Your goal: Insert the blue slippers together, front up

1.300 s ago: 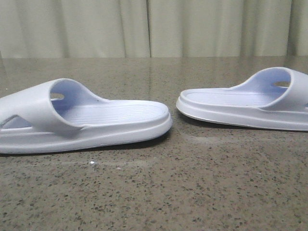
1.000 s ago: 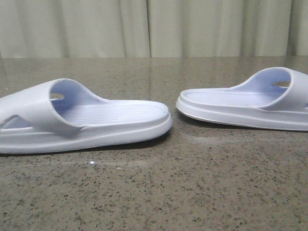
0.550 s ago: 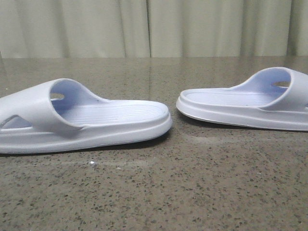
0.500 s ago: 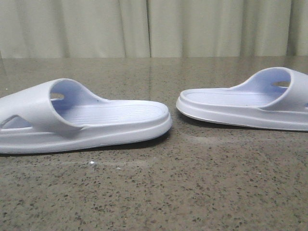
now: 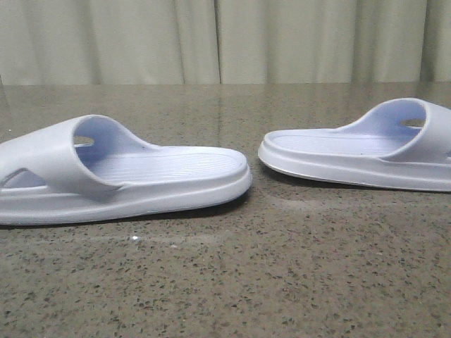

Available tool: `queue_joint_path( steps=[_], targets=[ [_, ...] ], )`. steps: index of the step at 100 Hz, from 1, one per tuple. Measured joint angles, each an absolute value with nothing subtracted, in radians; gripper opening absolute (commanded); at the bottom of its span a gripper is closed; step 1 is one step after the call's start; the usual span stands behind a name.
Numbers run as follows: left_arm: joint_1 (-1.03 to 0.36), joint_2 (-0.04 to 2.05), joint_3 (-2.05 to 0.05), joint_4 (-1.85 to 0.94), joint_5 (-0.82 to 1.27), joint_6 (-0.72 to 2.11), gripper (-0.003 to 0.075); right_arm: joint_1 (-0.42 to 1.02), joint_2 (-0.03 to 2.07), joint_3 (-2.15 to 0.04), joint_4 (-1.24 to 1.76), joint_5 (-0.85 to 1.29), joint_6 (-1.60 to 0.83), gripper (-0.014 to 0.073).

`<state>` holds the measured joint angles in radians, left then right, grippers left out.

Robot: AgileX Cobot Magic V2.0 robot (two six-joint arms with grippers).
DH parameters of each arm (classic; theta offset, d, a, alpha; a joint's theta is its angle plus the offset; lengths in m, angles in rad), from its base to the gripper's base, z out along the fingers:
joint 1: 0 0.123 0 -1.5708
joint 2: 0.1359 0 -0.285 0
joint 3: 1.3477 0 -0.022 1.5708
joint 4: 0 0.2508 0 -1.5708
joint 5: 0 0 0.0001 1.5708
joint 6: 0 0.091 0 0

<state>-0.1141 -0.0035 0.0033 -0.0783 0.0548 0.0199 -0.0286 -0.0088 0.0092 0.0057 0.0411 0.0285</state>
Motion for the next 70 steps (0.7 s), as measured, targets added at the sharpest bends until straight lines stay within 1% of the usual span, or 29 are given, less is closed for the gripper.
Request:
queue_joint_path(
  steps=[70],
  targets=[
    [-0.114,-0.004,0.003,-0.108,0.055,0.02,0.0015,-0.029,-0.009,0.009,0.006,0.026,0.028,-0.0107]
  ],
)
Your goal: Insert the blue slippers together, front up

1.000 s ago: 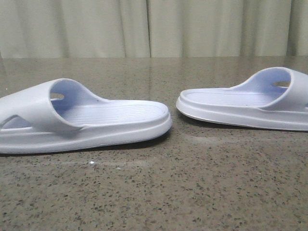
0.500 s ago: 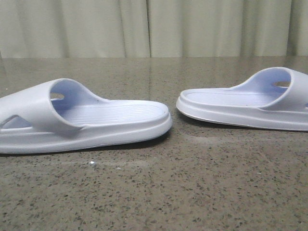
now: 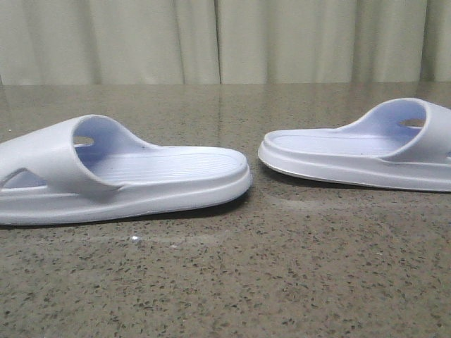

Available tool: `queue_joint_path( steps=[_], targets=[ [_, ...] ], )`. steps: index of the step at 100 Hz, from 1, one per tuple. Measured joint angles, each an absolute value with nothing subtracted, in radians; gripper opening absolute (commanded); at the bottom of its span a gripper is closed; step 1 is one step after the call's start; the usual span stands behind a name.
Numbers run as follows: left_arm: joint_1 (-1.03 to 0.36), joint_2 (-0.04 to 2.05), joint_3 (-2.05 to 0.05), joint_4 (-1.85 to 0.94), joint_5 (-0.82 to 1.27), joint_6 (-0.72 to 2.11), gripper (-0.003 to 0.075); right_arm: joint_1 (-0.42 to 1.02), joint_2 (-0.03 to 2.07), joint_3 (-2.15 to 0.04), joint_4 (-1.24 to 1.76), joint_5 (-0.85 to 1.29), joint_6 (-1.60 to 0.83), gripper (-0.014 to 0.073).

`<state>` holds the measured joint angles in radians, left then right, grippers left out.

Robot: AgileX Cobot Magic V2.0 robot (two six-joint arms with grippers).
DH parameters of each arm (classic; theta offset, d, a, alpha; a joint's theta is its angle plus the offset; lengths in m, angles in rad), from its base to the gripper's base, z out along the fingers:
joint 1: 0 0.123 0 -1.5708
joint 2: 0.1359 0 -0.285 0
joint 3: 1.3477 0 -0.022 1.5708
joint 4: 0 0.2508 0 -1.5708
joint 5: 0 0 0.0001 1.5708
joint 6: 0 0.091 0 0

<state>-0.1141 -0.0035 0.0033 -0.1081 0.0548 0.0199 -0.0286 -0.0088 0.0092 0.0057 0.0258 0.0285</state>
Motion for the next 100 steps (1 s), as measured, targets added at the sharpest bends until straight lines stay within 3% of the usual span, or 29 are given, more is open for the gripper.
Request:
queue_joint_path(
  steps=[28,62,100],
  targets=[
    [-0.114,-0.004,0.001,-0.291,0.05,0.02,0.0015,-0.029,-0.009,0.009,0.056,-0.024,0.028,-0.0106],
    [-0.114,0.003,-0.139,-0.398,0.14,0.01,0.0015,-0.029,-0.009,-0.129,0.081,0.202,0.029,-0.0106],
    [-0.114,0.339,-0.458,-0.416,0.36,0.008,0.0015,-0.029,0.111,-0.381,0.117,0.451,0.029,-0.0106]
  ],
)
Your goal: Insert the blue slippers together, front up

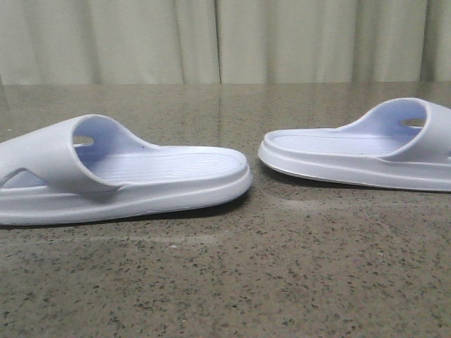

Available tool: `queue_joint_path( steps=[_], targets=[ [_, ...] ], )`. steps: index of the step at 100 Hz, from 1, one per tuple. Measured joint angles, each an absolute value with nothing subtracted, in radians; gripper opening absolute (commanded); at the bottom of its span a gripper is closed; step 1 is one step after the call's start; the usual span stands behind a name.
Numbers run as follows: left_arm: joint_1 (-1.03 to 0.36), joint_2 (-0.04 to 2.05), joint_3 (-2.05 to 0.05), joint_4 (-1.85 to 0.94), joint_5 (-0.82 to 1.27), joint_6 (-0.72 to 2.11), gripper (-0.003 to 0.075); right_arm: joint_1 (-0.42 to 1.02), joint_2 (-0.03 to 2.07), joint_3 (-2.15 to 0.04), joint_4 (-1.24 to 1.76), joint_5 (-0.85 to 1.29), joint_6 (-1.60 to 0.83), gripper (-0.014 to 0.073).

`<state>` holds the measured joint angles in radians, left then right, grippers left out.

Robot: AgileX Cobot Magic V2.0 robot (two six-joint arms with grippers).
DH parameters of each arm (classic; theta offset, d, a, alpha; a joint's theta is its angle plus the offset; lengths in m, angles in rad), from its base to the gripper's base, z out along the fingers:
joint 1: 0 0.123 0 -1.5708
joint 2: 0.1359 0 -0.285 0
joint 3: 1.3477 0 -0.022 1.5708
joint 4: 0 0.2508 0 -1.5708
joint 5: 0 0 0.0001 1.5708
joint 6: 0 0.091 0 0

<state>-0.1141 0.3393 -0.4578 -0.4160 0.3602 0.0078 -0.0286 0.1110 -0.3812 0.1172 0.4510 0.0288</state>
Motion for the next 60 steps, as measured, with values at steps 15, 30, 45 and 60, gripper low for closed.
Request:
queue_joint_path(
  steps=[15,30,45,60],
  targets=[
    [-0.114,0.464,-0.563,-0.416,0.418,0.008,0.0015,-0.029,0.202,-0.495,0.16,0.563,0.031,-0.0106],
    [-0.114,0.533,-0.613,-0.416,0.442,0.008,0.0015,-0.029,0.296,-0.625,0.177,0.694,0.057,-0.0106],
    [-0.114,0.541,-0.622,-0.416,0.451,0.006,0.0015,-0.029,0.374,-0.745,0.179,0.804,0.084,-0.0106],
    [-0.114,0.541,-0.624,-0.416,0.466,0.006,0.0016,-0.029,0.399,-0.818,0.179,0.827,0.086,-0.0106]
  ],
)
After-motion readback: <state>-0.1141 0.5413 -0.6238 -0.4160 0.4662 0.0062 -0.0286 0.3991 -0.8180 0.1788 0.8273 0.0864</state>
